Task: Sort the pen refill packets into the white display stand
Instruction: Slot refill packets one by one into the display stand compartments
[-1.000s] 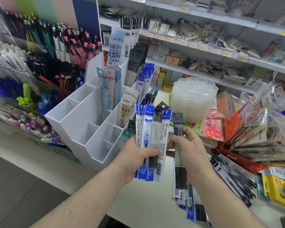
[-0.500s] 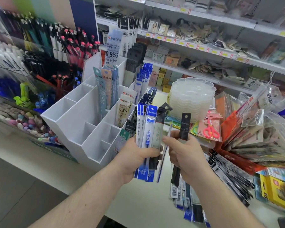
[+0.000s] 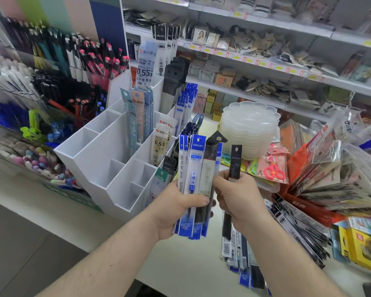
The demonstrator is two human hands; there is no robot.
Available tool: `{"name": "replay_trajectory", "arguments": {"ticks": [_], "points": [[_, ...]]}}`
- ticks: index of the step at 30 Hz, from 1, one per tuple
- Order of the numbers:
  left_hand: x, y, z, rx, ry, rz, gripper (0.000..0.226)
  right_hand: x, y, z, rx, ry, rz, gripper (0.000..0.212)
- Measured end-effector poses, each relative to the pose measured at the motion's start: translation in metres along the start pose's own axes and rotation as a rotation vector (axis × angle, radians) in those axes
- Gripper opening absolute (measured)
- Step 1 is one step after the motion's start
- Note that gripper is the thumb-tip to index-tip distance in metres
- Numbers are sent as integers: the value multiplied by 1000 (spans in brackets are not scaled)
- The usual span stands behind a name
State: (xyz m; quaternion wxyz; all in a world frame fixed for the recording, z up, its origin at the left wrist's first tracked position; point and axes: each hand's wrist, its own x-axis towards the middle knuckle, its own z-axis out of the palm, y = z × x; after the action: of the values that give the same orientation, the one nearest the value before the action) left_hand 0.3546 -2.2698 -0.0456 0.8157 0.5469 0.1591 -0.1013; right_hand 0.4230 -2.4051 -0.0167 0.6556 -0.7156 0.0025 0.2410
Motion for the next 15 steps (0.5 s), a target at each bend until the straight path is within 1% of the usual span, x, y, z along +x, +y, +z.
{"name": "replay_trajectory", "arguments": {"ticks": [1, 3, 5, 7, 10, 12, 13, 15], "points": [[0, -1, -1, 0, -14, -5, 49, -1, 1, 0, 1, -19, 8, 24], [-1, -1, -3, 21, -33, -15, 52, -4, 1, -1, 13, -54, 23, 32], [-1, -1, -2, 44, -31, -27, 60, -6, 1, -2, 34, -70, 33, 25], [-2, -1, -2, 52, -47, -48, 64, -7, 2, -3, 47, -73, 32, 17], [-4, -2, -4, 56, -69, -61, 53, -6, 5, -5, 2, -67, 0, 18], [-5, -2, -3, 68, -43, -51, 44, -5, 7, -5, -9, -38, 1, 25], [-5, -3, -2, 71, -22, -44, 41, -5, 7, -5, 5, -6, 3, 24], [-5, -4, 1, 72, 31, -31, 37, -5, 8, -5, 53, 112, -18, 15]]}}
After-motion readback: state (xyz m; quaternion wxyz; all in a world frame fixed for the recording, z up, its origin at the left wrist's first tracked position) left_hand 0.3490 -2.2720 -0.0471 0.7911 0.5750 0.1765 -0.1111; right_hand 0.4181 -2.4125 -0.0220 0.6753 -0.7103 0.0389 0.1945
